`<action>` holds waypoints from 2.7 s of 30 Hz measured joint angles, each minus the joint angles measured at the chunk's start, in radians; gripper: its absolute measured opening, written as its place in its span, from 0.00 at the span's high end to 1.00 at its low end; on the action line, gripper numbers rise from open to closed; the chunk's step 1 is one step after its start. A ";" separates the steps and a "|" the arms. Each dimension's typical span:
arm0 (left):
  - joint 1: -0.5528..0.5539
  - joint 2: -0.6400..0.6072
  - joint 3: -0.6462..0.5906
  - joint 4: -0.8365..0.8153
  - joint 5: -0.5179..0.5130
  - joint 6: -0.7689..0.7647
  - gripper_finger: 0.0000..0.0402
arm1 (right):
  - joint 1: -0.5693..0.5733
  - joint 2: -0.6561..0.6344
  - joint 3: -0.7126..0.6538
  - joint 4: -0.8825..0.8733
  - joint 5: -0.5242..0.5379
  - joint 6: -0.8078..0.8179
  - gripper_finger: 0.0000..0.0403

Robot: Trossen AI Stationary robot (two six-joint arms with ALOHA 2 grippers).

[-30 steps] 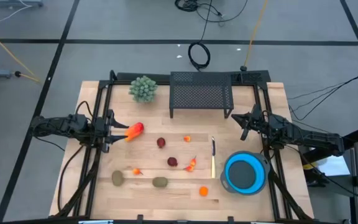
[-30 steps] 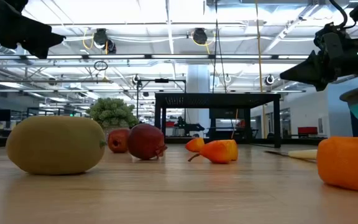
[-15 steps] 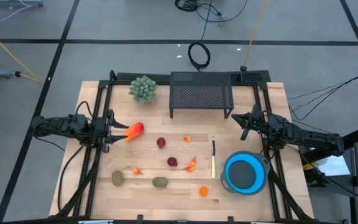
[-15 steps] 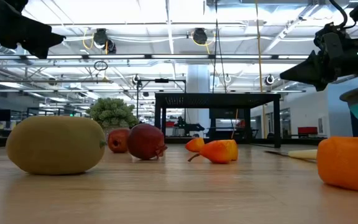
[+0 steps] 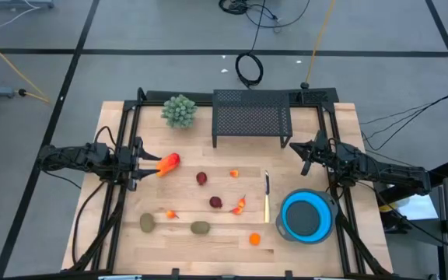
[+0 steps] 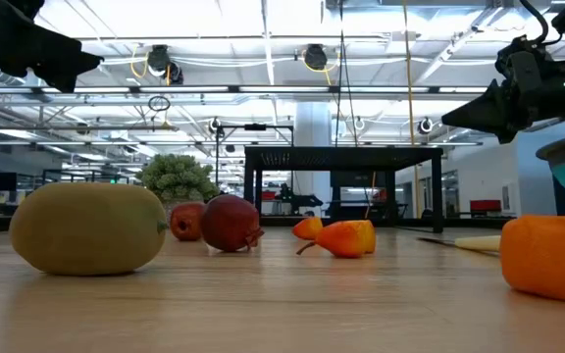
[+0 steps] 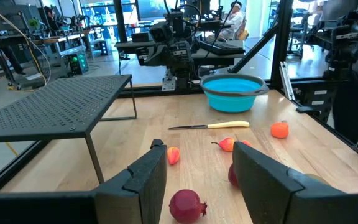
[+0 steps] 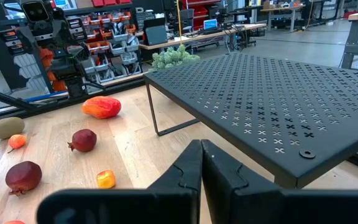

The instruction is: Pick & Place Fruit

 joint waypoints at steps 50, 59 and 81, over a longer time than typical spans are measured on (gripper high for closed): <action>0.000 0.000 0.000 0.004 -0.005 0.000 0.54 | 0.000 0.000 0.000 0.014 -0.002 0.000 0.99; 0.000 0.000 0.000 0.006 -0.010 0.000 0.54 | 0.000 0.000 -0.001 0.054 -0.047 0.011 0.99; 0.000 0.000 0.000 0.008 -0.028 -0.001 0.54 | 0.001 0.437 0.338 -0.113 -0.662 0.073 0.99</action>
